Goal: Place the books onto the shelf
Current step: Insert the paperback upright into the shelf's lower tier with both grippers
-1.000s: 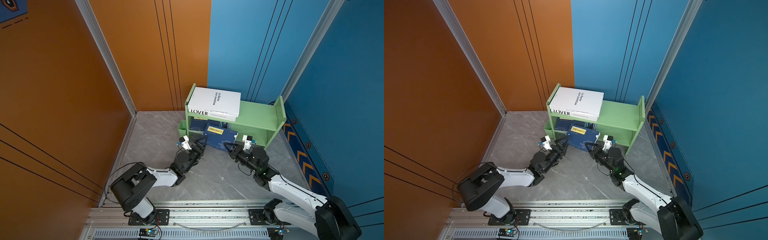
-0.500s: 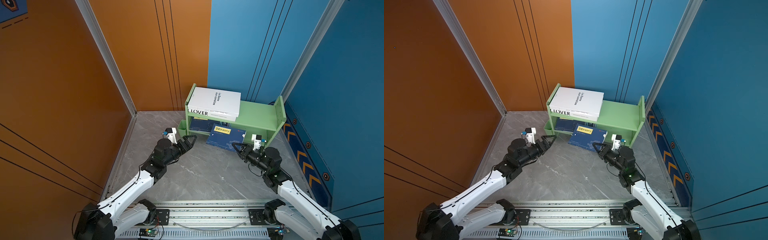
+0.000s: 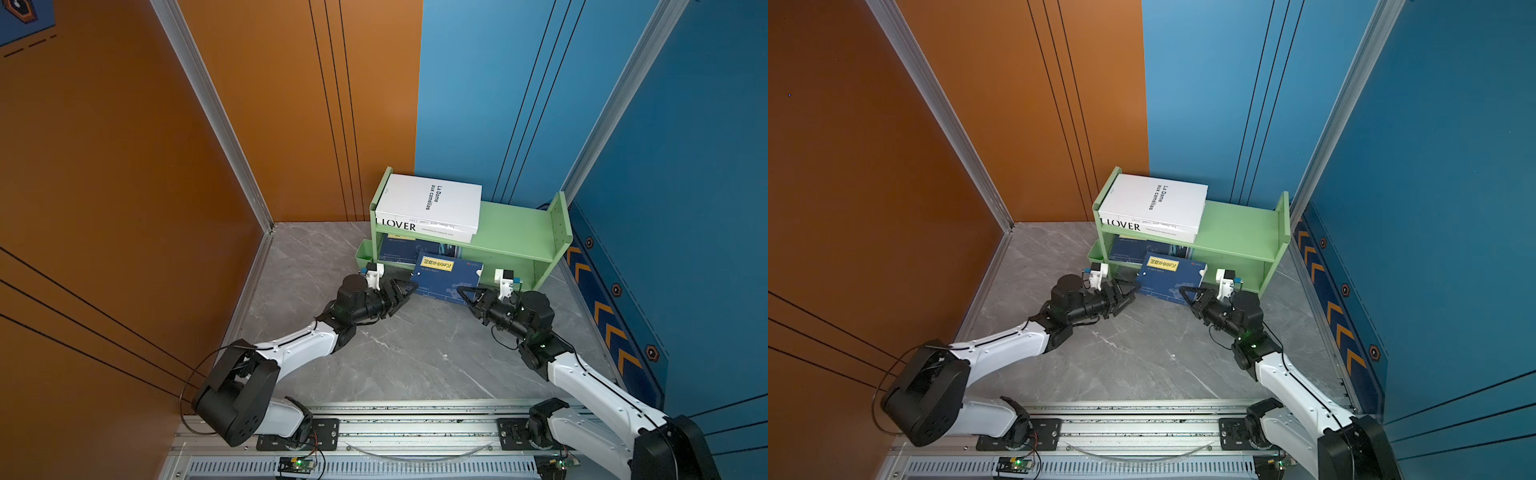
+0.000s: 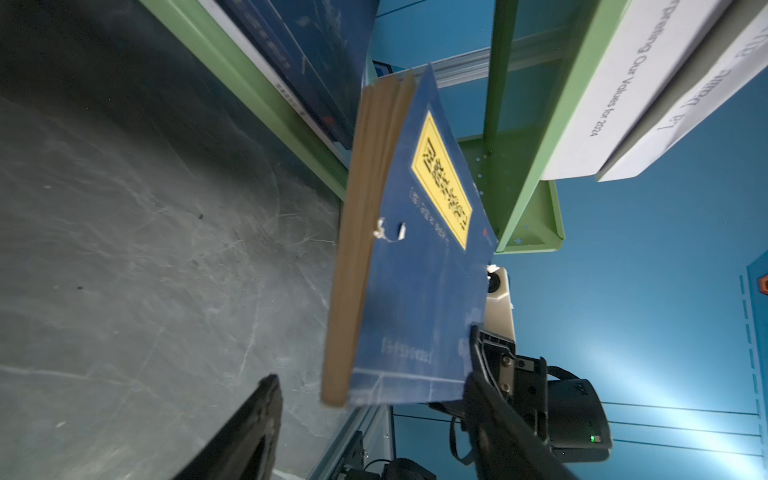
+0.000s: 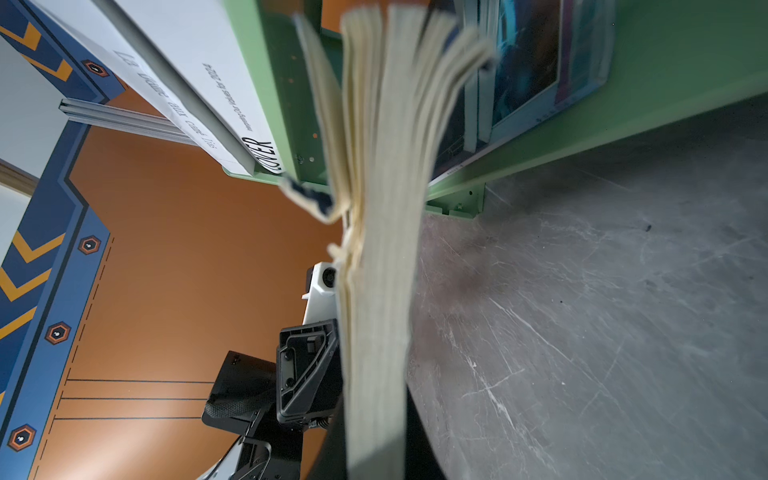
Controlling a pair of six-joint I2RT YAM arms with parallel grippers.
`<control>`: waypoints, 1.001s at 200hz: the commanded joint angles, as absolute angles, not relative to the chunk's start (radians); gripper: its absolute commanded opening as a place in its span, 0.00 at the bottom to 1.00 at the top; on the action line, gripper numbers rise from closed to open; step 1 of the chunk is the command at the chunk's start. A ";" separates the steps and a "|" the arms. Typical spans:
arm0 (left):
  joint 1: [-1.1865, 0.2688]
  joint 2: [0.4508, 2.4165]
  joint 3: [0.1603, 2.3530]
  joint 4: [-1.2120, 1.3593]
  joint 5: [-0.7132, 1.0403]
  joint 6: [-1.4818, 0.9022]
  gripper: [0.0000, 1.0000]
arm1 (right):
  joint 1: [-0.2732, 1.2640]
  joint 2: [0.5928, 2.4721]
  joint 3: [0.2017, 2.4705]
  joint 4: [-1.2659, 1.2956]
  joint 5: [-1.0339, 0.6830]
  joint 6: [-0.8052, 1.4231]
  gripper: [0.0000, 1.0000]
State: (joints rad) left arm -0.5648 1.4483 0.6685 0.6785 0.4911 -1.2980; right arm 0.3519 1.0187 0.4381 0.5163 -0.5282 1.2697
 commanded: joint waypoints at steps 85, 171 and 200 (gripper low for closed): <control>-0.527 1.735 0.647 1.408 0.388 -1.556 0.00 | 0.336 1.144 0.530 0.590 -0.537 1.270 0.53; -0.512 1.802 0.705 1.407 0.401 -1.560 0.00 | 0.341 1.233 0.490 0.705 -0.508 1.287 0.37; -0.505 1.805 0.706 1.409 0.405 -1.562 0.00 | 0.328 1.279 0.511 0.732 -0.515 1.293 0.36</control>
